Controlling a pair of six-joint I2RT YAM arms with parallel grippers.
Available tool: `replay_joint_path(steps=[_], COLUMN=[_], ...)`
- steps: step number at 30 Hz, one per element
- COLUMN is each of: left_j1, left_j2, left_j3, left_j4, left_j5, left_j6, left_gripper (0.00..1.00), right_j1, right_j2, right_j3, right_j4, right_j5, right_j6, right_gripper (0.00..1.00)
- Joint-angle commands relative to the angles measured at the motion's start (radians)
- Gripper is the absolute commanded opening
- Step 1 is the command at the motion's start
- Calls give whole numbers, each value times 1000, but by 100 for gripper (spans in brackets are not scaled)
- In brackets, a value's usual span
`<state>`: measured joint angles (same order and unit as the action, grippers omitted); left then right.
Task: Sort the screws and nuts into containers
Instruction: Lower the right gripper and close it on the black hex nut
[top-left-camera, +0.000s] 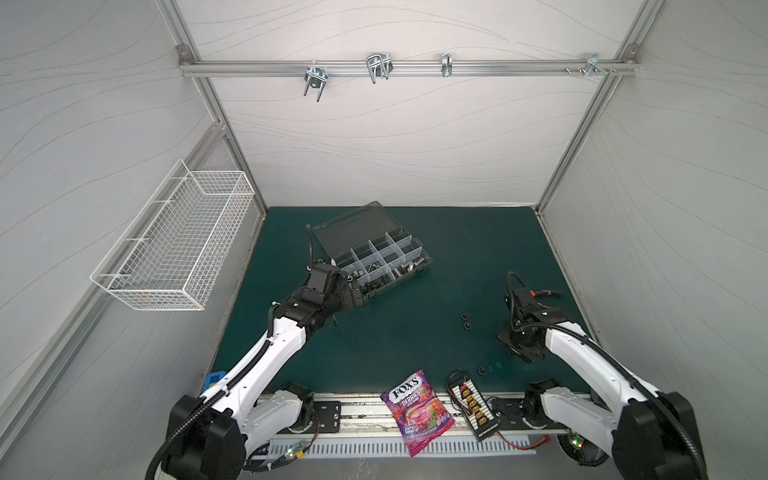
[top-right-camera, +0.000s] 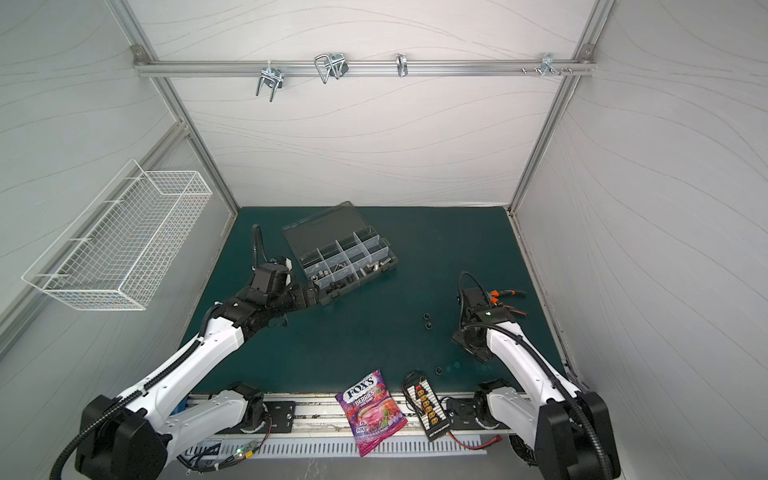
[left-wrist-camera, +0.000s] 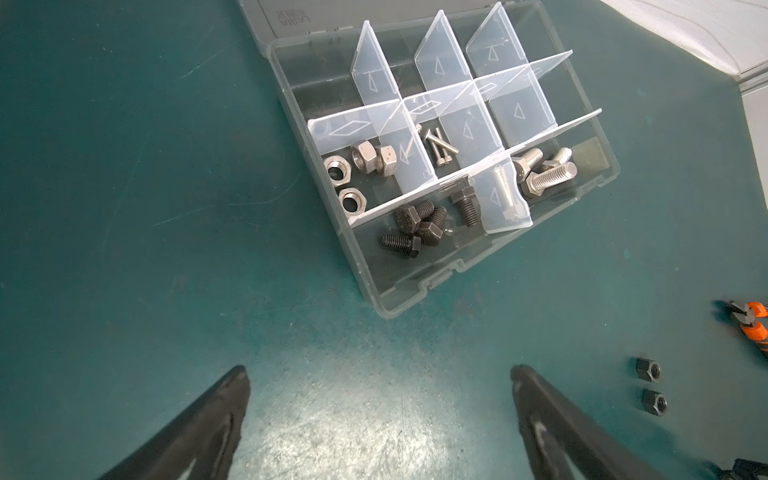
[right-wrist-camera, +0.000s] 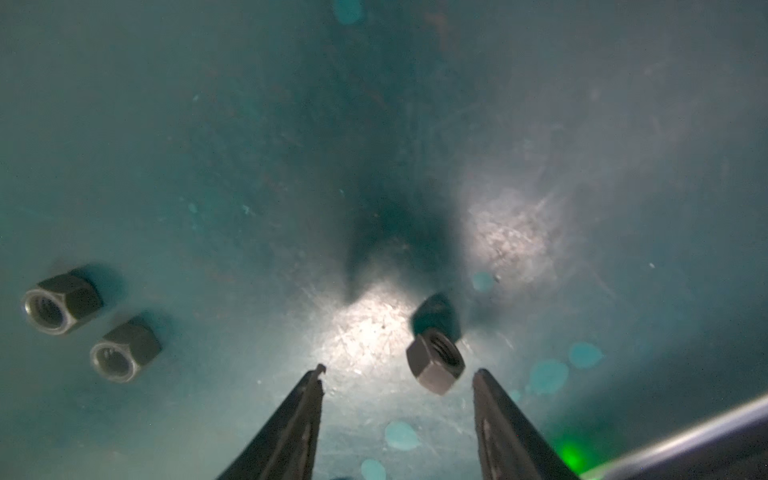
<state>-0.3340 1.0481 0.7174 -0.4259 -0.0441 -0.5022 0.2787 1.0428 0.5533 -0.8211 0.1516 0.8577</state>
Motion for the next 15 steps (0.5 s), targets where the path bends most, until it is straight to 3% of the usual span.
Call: replay_joint_path(steps=[1,15], left_j1=[4,4], left_j2=[10,29], left_j3=[16,20], left_j4=[36,35], left_j5=[3,9], left_j6=[-9,-7], left_gripper=[99,99], right_j1=[-25,-104], right_j2=[24,66], right_j3=[-6,-38], right_j4=[38,74], right_j5=[-13,-50], right_j6=[-28,-51], right_gripper=[58,58])
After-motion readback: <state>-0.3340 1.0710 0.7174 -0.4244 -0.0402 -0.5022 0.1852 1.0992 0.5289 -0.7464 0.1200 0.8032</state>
